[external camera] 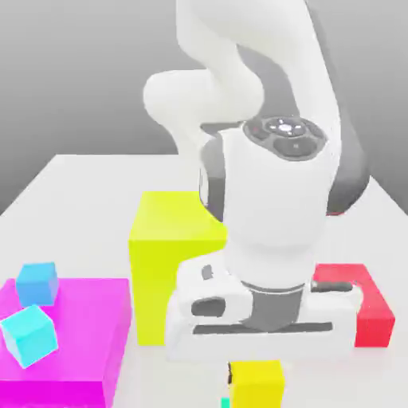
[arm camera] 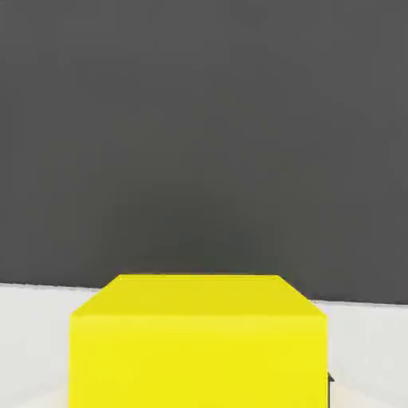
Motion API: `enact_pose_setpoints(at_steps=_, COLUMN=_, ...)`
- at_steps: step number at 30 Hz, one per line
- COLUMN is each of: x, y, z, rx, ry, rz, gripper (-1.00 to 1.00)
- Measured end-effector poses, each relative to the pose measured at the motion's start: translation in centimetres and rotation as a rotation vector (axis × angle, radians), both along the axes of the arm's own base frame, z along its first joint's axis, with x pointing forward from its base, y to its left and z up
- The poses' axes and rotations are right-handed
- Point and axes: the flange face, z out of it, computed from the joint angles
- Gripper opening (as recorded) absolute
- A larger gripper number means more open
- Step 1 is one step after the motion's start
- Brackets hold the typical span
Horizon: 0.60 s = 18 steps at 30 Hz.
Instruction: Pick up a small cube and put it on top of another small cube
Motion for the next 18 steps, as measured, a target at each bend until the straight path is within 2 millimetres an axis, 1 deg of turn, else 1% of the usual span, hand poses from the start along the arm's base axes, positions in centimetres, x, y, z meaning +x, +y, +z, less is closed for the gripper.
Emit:
enact_pose_setpoints(at_steps=3, x=-2.1, y=-7.4, z=2.3, rx=0.008, ry=-0.005, rz=-0.227, gripper=-1.00)
enact_pose_setpoints(at_steps=5, x=-4.3, y=-13.1, z=3.5, rx=0.018, ry=-0.011, rz=-0.400, gripper=-1.00)
enact_pose_setpoints(at_steps=6, x=-5.6, y=-16.3, z=3.5, rx=0.023, ry=-0.013, rz=-0.497, gripper=-1.00)
enact_pose_setpoints(at_steps=7, x=-6.9, y=-19.3, z=2.8, rx=0.029, ry=-0.016, rz=-0.593, gripper=-1.00)
enact_pose_setpoints(at_steps=8, x=-7.8, y=-21.1, z=1.3, rx=0.032, ry=-0.017, rz=-0.659, gripper=-1.00)
enact_pose_setpoints(at_steps=9, x=-8.3, y=-21.9, z=0.6, rx=0.033, ry=-0.018, rz=-0.691, gripper=1.00)
enact_pose_setpoints(at_steps=14, x=-8.3, y=-21.9, z=0.6, rx=0.033, ry=-0.018, rz=-0.691, gripper=1.00)
enact_pose_setpoints(at_steps=15, x=-8.5, y=-22.3, z=0.2, rx=0.032, ry=-0.018, rz=-0.706, gripper=1.00)
enact_pose_setpoints(at_steps=16, x=-8.6, y=-22.5, z=0.9, rx=0.032, ry=-0.018, rz=-0.714, gripper=1.00)
enact_pose_setpoints(at_steps=18, x=-8.6, y=-22.7, z=3.6, rx=0.032, ry=-0.018, rz=-0.720, gripper=1.00)
